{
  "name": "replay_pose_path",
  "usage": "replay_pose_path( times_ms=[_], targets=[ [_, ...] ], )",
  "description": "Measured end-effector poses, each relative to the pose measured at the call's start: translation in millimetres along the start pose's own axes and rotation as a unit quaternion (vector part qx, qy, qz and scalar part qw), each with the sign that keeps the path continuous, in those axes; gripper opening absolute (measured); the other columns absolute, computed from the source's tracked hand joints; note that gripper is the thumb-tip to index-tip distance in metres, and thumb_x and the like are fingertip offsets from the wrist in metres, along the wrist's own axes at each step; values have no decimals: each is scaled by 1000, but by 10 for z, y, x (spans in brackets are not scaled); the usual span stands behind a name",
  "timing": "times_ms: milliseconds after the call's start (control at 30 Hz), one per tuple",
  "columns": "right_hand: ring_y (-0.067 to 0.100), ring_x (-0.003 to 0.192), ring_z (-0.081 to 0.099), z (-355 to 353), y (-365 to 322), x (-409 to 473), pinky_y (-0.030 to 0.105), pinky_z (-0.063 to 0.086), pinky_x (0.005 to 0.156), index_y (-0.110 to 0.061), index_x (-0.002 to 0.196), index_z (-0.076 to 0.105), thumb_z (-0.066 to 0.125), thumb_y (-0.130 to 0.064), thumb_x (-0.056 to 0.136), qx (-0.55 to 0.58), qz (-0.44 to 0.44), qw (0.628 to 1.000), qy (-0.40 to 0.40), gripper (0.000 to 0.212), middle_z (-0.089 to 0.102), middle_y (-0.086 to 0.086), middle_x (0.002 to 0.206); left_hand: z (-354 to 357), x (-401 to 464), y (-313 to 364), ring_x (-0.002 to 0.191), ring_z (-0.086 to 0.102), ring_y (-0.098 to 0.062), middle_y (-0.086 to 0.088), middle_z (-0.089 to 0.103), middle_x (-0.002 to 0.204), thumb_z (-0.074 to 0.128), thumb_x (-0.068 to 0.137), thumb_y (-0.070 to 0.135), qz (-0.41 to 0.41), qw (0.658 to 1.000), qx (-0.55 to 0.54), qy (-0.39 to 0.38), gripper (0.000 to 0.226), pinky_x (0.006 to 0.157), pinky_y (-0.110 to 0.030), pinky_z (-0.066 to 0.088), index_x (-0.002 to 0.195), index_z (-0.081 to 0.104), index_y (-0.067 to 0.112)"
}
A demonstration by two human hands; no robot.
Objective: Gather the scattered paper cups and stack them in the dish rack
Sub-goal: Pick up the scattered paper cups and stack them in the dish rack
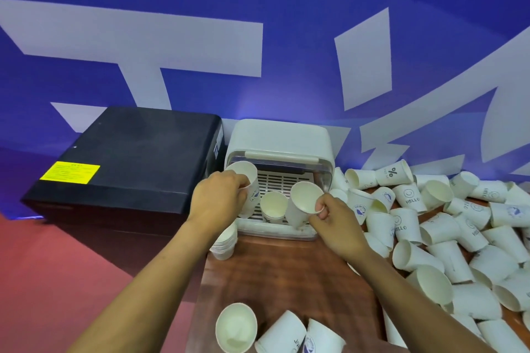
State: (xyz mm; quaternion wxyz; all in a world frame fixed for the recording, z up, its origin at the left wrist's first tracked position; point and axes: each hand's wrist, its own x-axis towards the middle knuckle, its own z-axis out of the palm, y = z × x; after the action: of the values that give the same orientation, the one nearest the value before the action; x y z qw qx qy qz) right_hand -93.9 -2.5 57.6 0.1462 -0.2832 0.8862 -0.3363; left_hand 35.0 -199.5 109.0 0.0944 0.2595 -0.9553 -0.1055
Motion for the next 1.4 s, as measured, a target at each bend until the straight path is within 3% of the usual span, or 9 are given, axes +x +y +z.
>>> replay_pose_path(
  times_ms=[200,400,600,900,1000,1167,1333,1400],
  targets=[
    [7,74,53,141,-117,59,23,41,58,-33,87,48,63,-29,86,-63,-42,997,18,16,55,-11,89,112,94,-129,93,59,-19,2,65,106,47,96,25,19,999,32,-7,25,64,-26,41,112,66,26],
    [9,82,60,320,-210,166,28,48,64,-32,93,51,62,-29,86,-72,-34,996,27,12,54,-15,93,241,194,-218,90,58,-19,2,65,105,46,96,24,49,998,46,-4,24,65,-24,38,107,68,23],
    [8,82,57,496,-197,263,23,38,59,-29,96,53,60,-30,87,-90,-19,996,22,12,53,-15,93,395,300,-280,92,58,-19,-1,64,104,49,95,21,56,996,52,-51,22,70,-28,43,106,67,21],
    [10,82,56,655,-133,399,25,41,60,-30,94,51,60,-31,87,-108,13,994,9,12,56,-13,93,691,492,-354,92,61,-22,-1,65,99,53,90,10,68,984,112,-120,20,74,-31,46,101,66,20],
    [11,82,55,697,-97,425,26,44,64,-28,95,53,61,-30,86,-105,19,994,5,12,56,-12,93,778,519,-401,95,60,-24,-1,65,101,53,90,9,67,980,117,-148,20,76,-32,45,100,65,21],
    [9,82,51,753,-55,459,26,36,63,-25,95,54,60,-28,85,-91,34,995,-13,12,56,-12,93,831,556,-427,101,59,-24,-1,66,106,51,92,13,72,972,106,-199,21,75,-32,38,106,63,22],
    [8,86,50,812,-31,466,25,36,67,-25,98,54,62,-29,84,-80,46,995,-42,16,57,-10,97,861,562,-430,99,61,-24,-2,68,103,47,92,13,75,963,110,-233,21,88,-35,40,99,65,21],
    [10,90,51,817,-15,461,25,35,68,-25,103,56,62,-28,84,-91,43,993,-56,21,56,-9,100,870,550,-424,106,59,-23,-1,66,111,45,93,17,77,961,91,-249,26,92,-35,38,110,65,21]
  ],
)
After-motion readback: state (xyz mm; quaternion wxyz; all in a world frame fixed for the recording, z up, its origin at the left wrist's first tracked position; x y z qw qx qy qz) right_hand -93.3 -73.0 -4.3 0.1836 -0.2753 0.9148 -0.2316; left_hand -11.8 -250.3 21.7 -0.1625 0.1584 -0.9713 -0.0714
